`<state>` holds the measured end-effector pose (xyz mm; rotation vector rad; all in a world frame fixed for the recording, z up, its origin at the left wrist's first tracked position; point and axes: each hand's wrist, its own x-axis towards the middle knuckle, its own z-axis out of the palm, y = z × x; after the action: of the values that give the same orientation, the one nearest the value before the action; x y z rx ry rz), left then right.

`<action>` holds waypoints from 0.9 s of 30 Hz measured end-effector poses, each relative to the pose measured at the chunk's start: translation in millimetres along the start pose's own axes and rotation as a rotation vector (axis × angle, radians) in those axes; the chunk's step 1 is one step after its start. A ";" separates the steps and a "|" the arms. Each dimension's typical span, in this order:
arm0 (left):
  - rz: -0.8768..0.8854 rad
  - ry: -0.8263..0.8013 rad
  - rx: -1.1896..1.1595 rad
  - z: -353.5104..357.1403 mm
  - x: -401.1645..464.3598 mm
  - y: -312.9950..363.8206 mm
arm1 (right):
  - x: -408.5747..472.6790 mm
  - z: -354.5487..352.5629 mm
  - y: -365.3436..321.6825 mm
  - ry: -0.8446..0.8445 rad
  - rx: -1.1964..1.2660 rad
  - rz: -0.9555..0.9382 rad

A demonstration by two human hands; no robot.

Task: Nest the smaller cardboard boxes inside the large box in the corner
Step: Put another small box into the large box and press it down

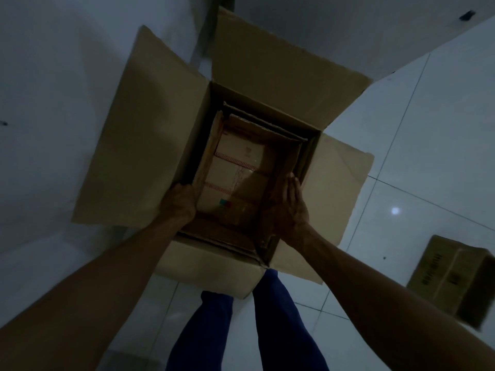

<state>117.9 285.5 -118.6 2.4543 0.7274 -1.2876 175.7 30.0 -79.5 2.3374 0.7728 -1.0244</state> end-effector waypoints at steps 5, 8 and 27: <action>0.045 0.032 -0.039 11.6 4.1 -2.0 | 2.6 9.0 -0.4 0.031 0.025 -0.111; 0.042 0.047 -0.025 7.8 6.6 -3.0 | 4.2 6.2 11.3 0.027 0.013 -0.078; 0.046 0.059 -0.078 -4.7 -25.8 -1.4 | -26.4 -33.7 -0.2 -0.073 0.244 -0.050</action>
<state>108.0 281.0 -94.7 2.4406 0.7173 -1.1527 177.6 42.8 -38.7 2.4770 0.7161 -1.2826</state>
